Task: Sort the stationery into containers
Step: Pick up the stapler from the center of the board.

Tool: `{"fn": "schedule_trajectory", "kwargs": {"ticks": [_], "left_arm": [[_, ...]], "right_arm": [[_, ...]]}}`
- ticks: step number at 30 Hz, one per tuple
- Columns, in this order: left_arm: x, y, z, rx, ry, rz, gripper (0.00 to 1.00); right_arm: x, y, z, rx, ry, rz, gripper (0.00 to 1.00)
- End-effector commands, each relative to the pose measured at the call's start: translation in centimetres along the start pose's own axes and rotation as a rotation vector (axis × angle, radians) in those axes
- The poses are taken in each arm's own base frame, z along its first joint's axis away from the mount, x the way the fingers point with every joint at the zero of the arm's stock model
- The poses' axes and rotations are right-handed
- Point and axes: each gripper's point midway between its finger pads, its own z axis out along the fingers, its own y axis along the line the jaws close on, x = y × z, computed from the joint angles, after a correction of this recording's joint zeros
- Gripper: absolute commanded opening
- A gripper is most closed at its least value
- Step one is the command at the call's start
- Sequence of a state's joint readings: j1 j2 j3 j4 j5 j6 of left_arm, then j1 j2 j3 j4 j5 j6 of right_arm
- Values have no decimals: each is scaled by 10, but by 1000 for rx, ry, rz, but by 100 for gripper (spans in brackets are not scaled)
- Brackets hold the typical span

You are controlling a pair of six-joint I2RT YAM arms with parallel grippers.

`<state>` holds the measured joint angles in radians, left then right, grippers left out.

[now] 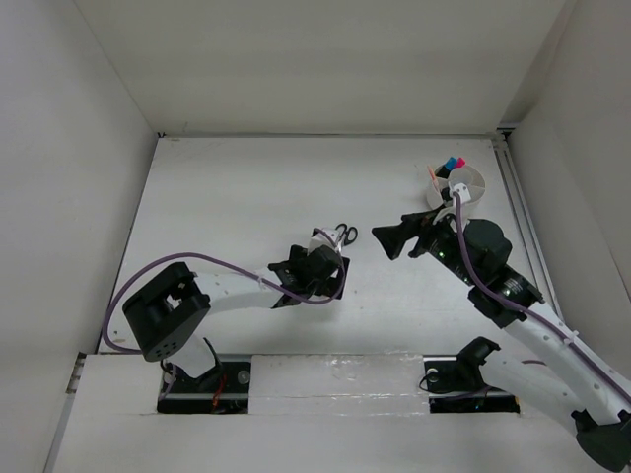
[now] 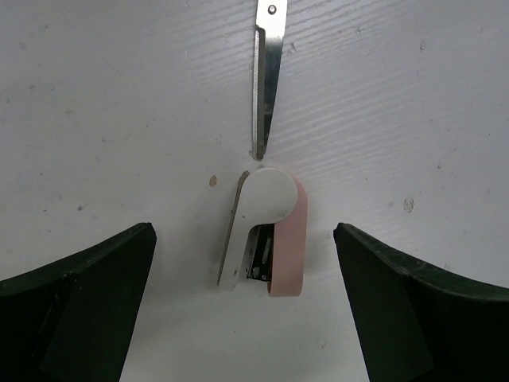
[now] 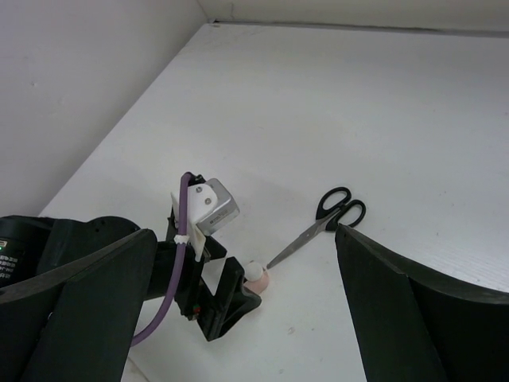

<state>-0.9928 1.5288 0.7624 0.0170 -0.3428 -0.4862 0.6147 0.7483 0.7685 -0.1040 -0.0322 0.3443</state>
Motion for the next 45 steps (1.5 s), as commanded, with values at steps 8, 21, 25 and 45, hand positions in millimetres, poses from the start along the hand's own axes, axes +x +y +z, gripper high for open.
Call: {"fn": "schedule_trajectory", "kwargs": {"ticks": [8,21,25,45], "left_arm": [[18,7,1,-43,52,-17,88],[32,8,2,-128,125,6,0],[-2,6,-24,-91,28,-49,0],[-129,-17,-171,421,-773,22,0]], "right_arm": [[-11,9,2,-9,-50,21,100],[-11,11,2,-6,-51,30,98],[-7,2,12,40,-34,50,97],[16,69,30,-343,101,250,94]]}}
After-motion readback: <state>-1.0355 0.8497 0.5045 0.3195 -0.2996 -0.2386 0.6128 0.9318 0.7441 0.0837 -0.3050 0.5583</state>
